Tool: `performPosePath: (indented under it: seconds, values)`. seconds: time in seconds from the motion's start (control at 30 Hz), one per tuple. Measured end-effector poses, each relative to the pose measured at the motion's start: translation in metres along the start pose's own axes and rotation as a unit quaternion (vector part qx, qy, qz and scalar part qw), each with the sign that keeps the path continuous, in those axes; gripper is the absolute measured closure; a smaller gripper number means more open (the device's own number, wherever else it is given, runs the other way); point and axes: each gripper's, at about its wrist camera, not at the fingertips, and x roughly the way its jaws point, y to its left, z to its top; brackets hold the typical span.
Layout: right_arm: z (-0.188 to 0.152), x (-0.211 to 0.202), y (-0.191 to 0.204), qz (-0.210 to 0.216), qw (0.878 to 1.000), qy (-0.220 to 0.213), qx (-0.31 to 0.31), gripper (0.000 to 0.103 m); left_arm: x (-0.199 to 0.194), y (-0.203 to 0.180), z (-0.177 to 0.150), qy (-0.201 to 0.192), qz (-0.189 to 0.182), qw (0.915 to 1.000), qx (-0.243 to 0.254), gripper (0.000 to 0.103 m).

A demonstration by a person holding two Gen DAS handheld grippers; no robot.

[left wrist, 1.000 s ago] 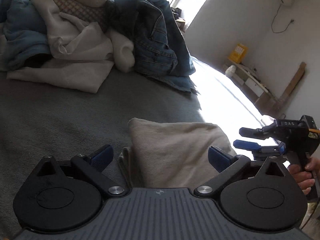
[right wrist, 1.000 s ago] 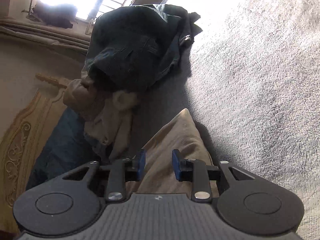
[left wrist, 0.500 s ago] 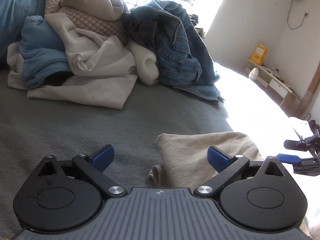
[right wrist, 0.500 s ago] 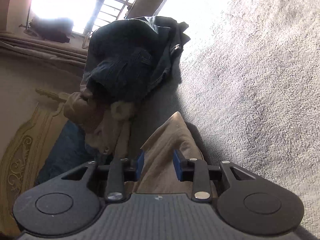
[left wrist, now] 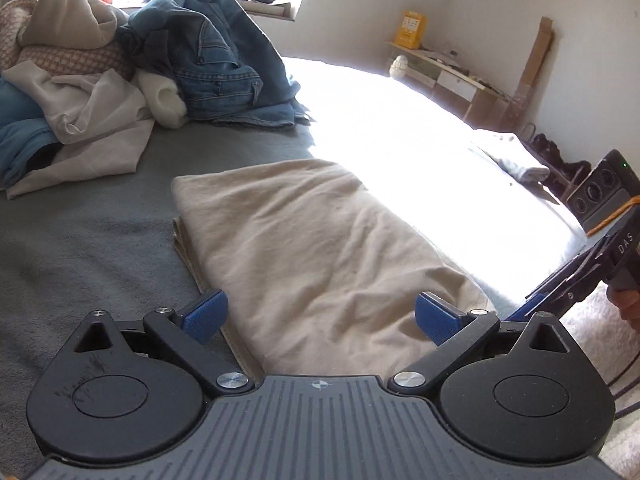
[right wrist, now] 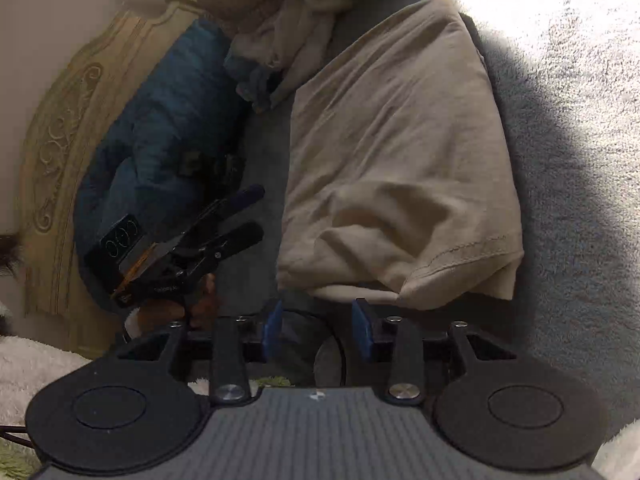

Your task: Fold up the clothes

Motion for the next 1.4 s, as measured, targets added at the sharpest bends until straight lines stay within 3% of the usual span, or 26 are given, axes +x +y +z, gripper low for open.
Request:
performPosePath:
  seconds: [0.07,0.13,0.23,0.43,0.5,0.6,0.67,0.77,0.87,0.97,1.13,1.2,1.4]
  values:
    - [-0.005,0.013,-0.005,-0.020,0.999,0.026,0.013,0.062,0.009,0.002,-0.007,0.018,0.004,0.9998,-0.001,0.002]
    - [-0.002,0.018,-0.007,-0.032,0.999,0.011,0.013,0.065,0.018,0.005,-0.015,0.036,0.009,0.9993,-0.003,0.002]
    - [0.010,0.011,-0.008,-0.019,0.999,-0.035,0.011,0.067,0.033,0.009,-0.026,0.063,0.017,0.9978,-0.006,0.002]
    - [0.026,0.020,-0.037,0.001,0.995,-0.065,0.078,0.070,0.017,0.012,-0.021,0.041,0.015,0.9990,-0.001,0.002]
    - [0.027,0.024,-0.044,0.005,0.993,-0.067,0.094,0.082,0.007,0.010,-0.017,0.023,-0.007,0.9997,-0.007,0.002]
    - [0.028,0.029,-0.055,0.010,0.991,-0.071,0.117,0.087,0.001,0.006,-0.013,0.011,-0.056,0.9983,-0.014,0.000]
    - [0.029,0.032,-0.062,0.014,0.988,-0.073,0.133,0.088,0.009,-0.003,-0.018,0.026,-0.067,0.9974,-0.002,0.000]
    - [0.028,0.032,-0.060,0.013,0.988,-0.079,0.133,0.088,0.026,-0.014,-0.030,0.043,-0.031,0.9979,0.038,0.000]
    - [0.027,0.028,-0.059,0.015,0.987,-0.084,0.135,0.088,0.044,-0.003,-0.040,0.077,0.014,0.9967,0.020,0.001]
    - [0.025,0.014,-0.050,0.013,0.988,-0.095,0.120,0.086,0.045,0.009,-0.044,0.074,0.004,0.9970,-0.020,0.001]
    - [0.024,-0.025,-0.033,0.031,0.985,-0.151,0.081,0.085,0.045,0.008,-0.045,0.074,0.007,0.9972,-0.010,0.001]
    - [0.025,-0.032,-0.032,0.035,0.984,-0.154,0.077,0.085,0.045,0.009,-0.045,0.075,0.005,0.9971,-0.013,0.001]
    - [0.023,-0.021,-0.067,-0.050,0.977,-0.148,0.146,0.087,0.046,0.013,-0.044,0.080,0.000,0.9967,-0.014,0.000]
